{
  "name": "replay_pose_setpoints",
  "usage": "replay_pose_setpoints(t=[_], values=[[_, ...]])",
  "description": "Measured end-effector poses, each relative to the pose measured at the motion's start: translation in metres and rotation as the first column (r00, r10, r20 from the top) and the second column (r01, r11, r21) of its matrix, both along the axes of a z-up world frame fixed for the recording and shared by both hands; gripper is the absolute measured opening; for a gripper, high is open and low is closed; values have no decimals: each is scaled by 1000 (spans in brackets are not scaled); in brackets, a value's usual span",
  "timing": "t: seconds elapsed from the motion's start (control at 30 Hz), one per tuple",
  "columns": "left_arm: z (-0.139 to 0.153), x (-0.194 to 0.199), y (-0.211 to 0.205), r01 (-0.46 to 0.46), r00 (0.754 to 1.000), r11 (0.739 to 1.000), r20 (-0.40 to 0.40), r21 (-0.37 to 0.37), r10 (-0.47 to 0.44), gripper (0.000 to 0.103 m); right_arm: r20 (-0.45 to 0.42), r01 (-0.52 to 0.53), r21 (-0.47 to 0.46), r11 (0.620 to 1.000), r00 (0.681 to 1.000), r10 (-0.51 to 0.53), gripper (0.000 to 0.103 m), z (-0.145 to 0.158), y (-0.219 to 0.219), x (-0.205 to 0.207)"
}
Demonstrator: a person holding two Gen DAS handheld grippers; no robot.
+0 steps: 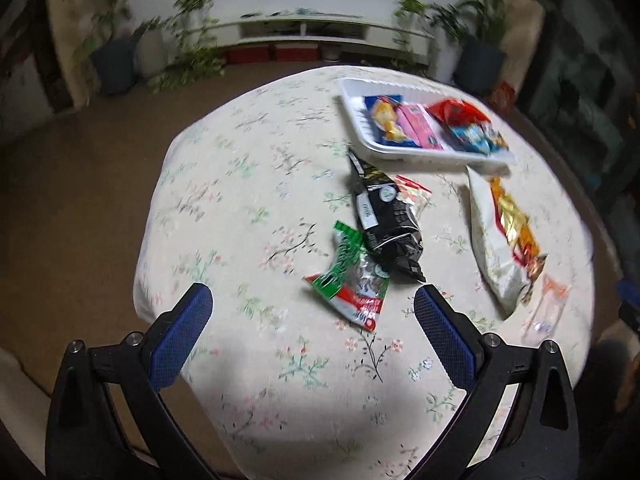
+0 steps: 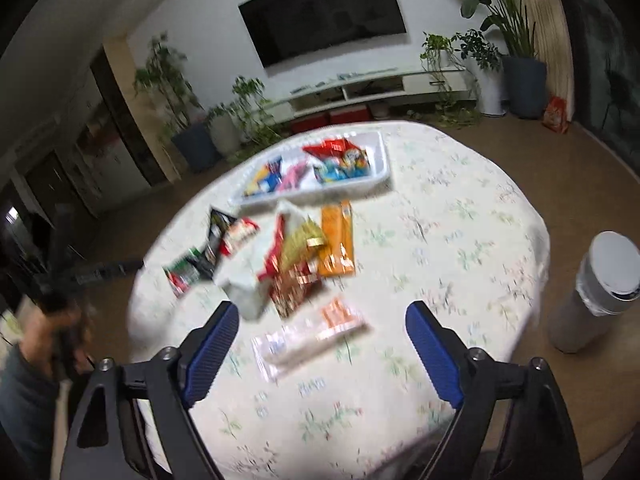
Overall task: Organize snacks
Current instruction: 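Withdraw both tools from the tray back over the remaining snacks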
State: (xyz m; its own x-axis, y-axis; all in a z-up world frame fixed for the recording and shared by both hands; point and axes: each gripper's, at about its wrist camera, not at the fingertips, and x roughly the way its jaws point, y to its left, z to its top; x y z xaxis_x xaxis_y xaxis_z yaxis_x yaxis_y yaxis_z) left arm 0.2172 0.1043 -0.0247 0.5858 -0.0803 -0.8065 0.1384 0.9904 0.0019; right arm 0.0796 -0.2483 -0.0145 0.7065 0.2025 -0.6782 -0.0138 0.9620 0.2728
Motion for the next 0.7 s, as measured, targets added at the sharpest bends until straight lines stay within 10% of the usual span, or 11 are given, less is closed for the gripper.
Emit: replay_pose_setpoints(t=[0.3,0.7], values=[[-16,26,-40,184,983,958,-47,222,-178,102,-145,43,12,999,989,-41,84,-30,17,5],[-39,48,-31,225,974,956,-78,190,-214,102,-246,59,-51,997,967,-70,80,-56,46,37]])
